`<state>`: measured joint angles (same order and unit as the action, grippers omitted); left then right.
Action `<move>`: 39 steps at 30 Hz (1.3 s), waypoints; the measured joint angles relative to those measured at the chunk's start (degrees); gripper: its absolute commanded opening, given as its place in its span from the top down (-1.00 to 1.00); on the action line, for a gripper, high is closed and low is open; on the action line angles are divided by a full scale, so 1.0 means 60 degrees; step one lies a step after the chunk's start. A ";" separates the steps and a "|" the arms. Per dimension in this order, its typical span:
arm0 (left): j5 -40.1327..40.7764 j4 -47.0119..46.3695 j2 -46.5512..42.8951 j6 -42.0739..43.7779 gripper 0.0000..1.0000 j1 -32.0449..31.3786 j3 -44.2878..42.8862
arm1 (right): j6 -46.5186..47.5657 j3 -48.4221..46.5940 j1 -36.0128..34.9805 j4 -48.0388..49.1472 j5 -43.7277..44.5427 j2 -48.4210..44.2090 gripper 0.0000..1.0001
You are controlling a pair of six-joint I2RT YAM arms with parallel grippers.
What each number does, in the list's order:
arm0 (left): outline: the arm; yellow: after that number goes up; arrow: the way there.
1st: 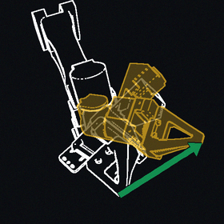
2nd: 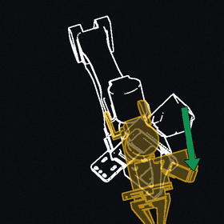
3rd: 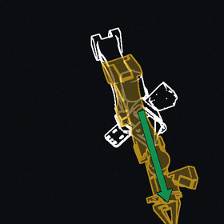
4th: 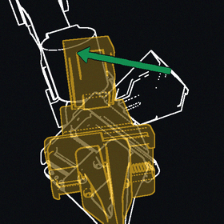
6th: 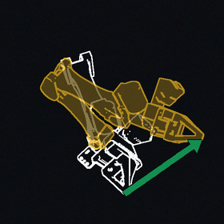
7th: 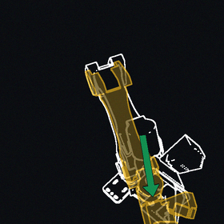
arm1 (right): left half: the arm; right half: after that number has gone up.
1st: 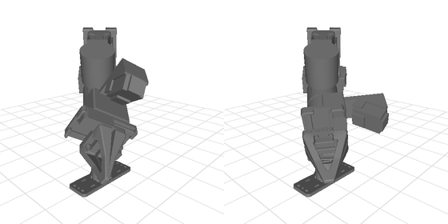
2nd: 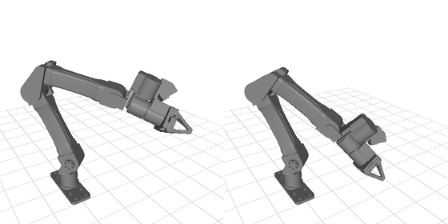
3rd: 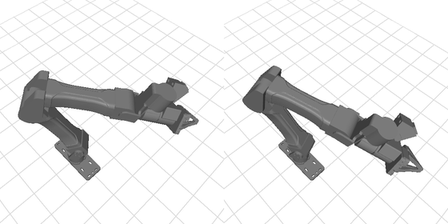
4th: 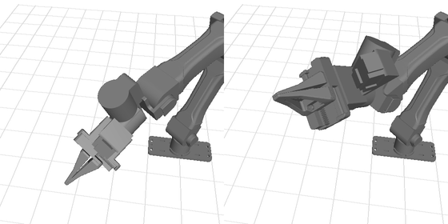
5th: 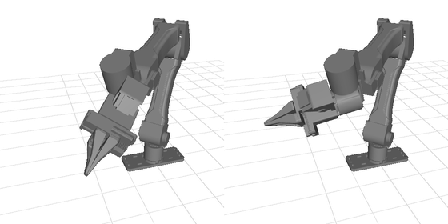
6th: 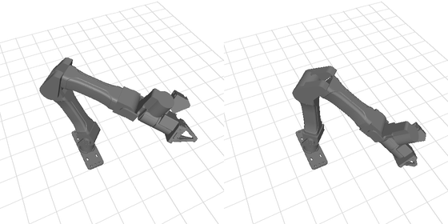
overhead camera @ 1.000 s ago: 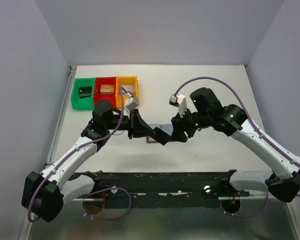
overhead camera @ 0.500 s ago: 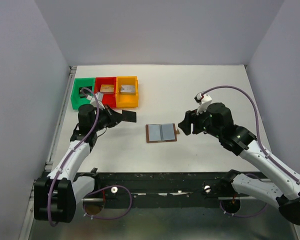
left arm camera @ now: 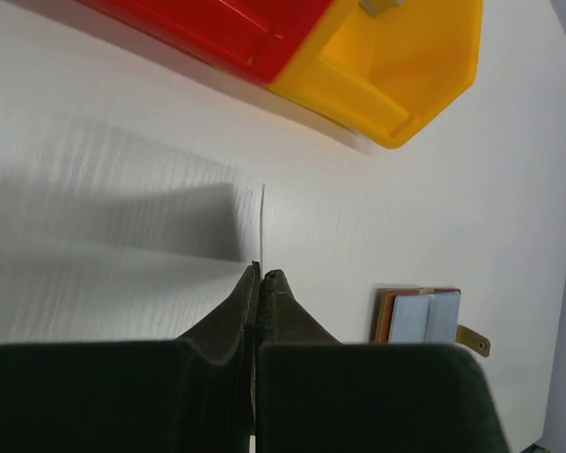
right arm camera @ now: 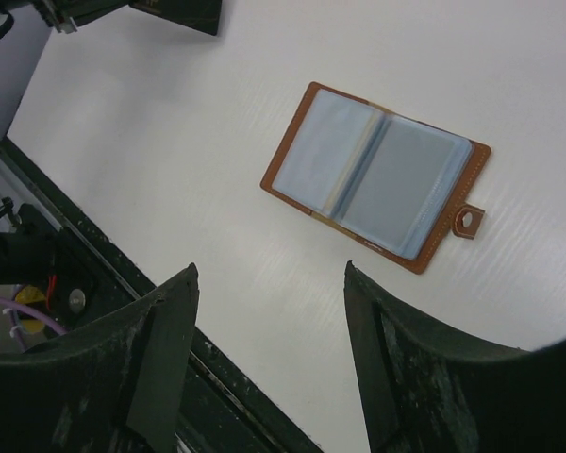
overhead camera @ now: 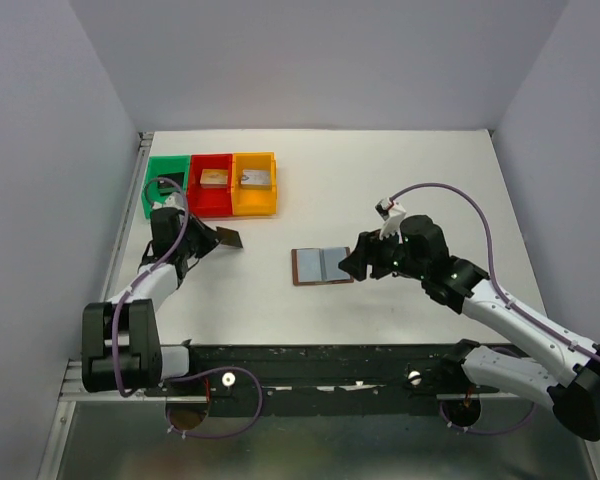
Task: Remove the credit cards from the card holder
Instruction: Place the credit card at the center of the board.
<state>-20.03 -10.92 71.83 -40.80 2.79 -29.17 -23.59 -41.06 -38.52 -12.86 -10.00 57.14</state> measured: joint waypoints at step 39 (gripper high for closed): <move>-0.2302 0.2306 0.3209 0.1934 0.48 0.1140 -0.2874 | 0.0117 0.0029 0.0000 0.0710 -0.1461 0.0637 -0.42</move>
<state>-33.85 2.92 91.09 -29.19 9.63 -46.41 -22.90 -40.88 -38.52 -8.60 -18.76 60.97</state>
